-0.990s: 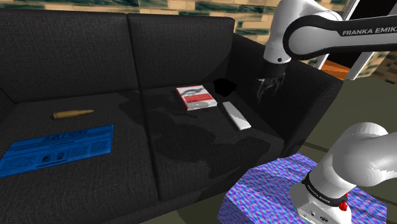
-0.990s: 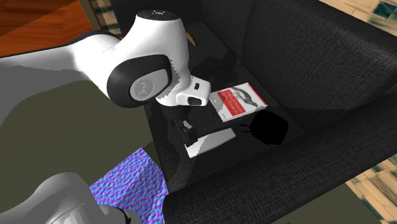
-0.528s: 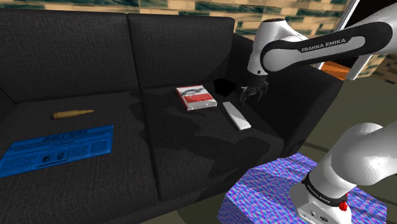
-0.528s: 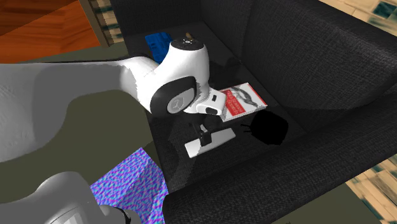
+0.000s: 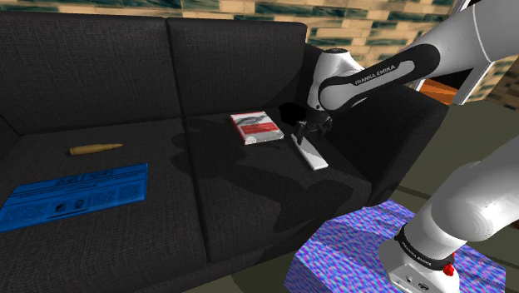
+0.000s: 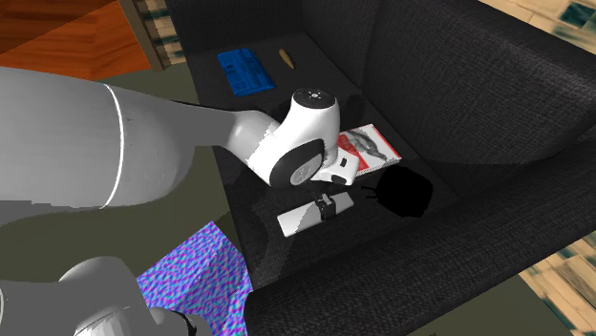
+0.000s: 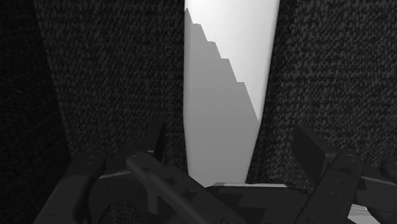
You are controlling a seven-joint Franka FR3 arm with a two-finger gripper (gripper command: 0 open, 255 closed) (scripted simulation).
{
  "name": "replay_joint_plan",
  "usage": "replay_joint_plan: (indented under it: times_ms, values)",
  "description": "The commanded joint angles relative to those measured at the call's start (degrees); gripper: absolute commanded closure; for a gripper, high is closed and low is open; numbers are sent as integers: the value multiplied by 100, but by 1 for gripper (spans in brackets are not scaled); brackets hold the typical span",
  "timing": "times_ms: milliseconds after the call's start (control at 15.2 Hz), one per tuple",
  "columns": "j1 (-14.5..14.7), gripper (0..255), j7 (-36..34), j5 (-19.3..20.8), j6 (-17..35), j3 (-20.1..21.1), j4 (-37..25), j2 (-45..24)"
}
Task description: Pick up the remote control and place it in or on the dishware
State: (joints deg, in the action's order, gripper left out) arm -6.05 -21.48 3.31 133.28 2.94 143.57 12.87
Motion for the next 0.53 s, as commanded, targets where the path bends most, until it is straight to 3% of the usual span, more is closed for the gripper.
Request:
replay_joint_plan:
  times_ms: [0,462]
  values:
    - [-14,0,-27,16,215,-4,61,-138]
    - [-39,0,-67,76,697,-8,201,-480]
